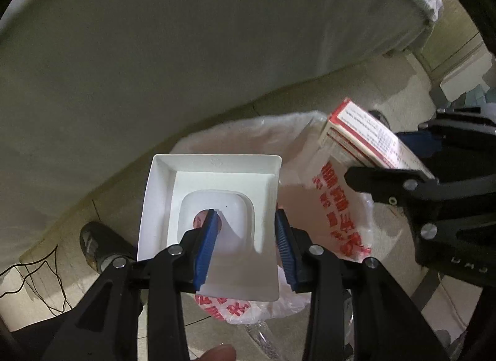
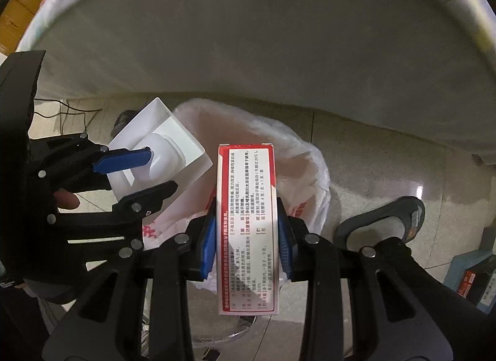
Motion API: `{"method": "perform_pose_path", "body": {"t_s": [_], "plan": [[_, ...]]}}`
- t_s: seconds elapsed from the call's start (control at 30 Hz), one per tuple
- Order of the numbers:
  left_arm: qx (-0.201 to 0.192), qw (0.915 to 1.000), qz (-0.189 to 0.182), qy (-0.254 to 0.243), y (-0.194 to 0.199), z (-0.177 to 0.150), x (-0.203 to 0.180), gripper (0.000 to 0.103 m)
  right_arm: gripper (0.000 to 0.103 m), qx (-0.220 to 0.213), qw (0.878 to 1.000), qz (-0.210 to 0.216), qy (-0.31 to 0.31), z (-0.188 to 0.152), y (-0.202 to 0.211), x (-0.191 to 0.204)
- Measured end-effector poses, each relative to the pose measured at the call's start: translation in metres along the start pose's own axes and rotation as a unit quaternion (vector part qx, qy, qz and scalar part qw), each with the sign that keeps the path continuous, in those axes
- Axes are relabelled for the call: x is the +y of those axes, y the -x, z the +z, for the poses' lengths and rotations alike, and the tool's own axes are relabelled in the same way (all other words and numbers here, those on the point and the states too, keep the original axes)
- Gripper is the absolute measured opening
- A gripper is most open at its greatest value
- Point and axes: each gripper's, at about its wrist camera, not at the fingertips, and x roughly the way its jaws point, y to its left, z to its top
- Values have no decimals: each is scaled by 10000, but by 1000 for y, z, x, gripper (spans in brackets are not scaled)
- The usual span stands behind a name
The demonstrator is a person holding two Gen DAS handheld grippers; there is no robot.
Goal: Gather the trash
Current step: 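Open both tools over the trash bag, dropping tray and box, then move both tools back over the bed toward the remaining items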
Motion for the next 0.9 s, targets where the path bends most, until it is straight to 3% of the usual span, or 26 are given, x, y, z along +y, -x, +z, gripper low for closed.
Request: {"method": "perform_pose_path", "body": {"t_s": [0.2,0.27,0.4,0.43,0.63,0.9], "plan": [[362,9993,-34,-73,-27,-7,0,43,33,432,9990,110,-73,8,-37,-5],[447,9989,37,-104,-32,-11,0,64,34,508,9987,-16,-10,10,-44,-5],[510,9986,69,-151,-32,-15,1,85,65,619,9980,97,-114,10,-48,-7],[505,9987,42,-113,-30,-15,3,88,65,606,9979,154,-161,10,-47,-7],[307,9995,33,12,-13,-12,9,91,67,575,9978,59,-332,10,-35,-14],[-313,9991,222,156,37,3,7,95,72,194,9982,66,-555,8,16,-23]]}}
